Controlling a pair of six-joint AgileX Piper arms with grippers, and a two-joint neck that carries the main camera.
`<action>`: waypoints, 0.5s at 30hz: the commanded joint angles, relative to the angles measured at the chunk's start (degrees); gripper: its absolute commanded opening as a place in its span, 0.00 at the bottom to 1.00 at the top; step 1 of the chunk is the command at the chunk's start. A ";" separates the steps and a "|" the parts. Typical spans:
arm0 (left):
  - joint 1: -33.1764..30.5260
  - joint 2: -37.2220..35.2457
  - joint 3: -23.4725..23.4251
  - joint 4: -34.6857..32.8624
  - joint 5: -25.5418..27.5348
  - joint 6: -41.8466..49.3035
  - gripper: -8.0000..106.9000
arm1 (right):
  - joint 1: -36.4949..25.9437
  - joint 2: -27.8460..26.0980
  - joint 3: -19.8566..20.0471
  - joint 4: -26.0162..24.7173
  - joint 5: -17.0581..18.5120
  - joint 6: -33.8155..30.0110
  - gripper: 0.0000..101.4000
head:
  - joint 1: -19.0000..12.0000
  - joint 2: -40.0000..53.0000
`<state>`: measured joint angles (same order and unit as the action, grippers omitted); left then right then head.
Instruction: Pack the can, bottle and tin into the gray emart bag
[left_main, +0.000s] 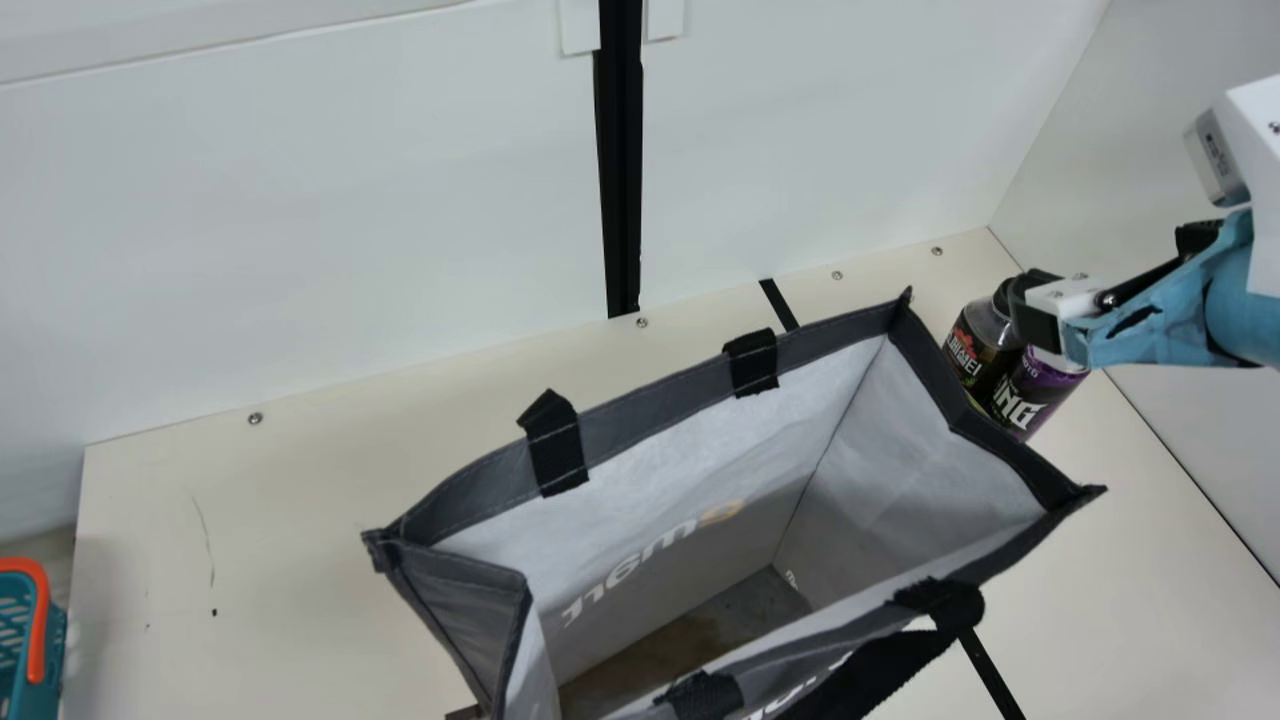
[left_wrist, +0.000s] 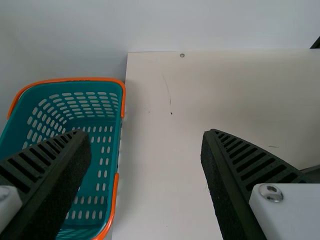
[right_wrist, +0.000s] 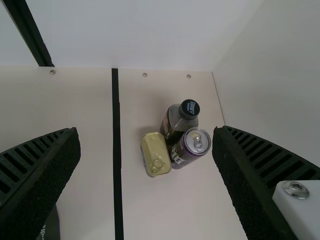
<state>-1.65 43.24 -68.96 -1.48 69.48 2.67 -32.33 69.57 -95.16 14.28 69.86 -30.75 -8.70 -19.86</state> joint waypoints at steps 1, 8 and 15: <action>0.00 0.00 0.00 0.00 0.00 0.00 0.85 | -0.11 -0.04 0.62 -0.54 0.04 0.46 0.90 | -1.30 -0.14; 0.00 0.00 0.00 0.00 0.00 0.00 0.85 | -0.08 -0.64 3.01 -2.11 0.04 2.51 0.90 | -1.30 -0.14; 0.00 0.00 0.00 0.00 0.00 0.00 0.85 | 0.36 -1.41 4.67 -3.28 0.04 4.28 0.90 | -1.30 -0.14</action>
<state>-1.65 43.24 -68.96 -1.48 69.48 2.67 -32.03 68.21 -90.56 11.15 69.84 -26.52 -8.70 -19.95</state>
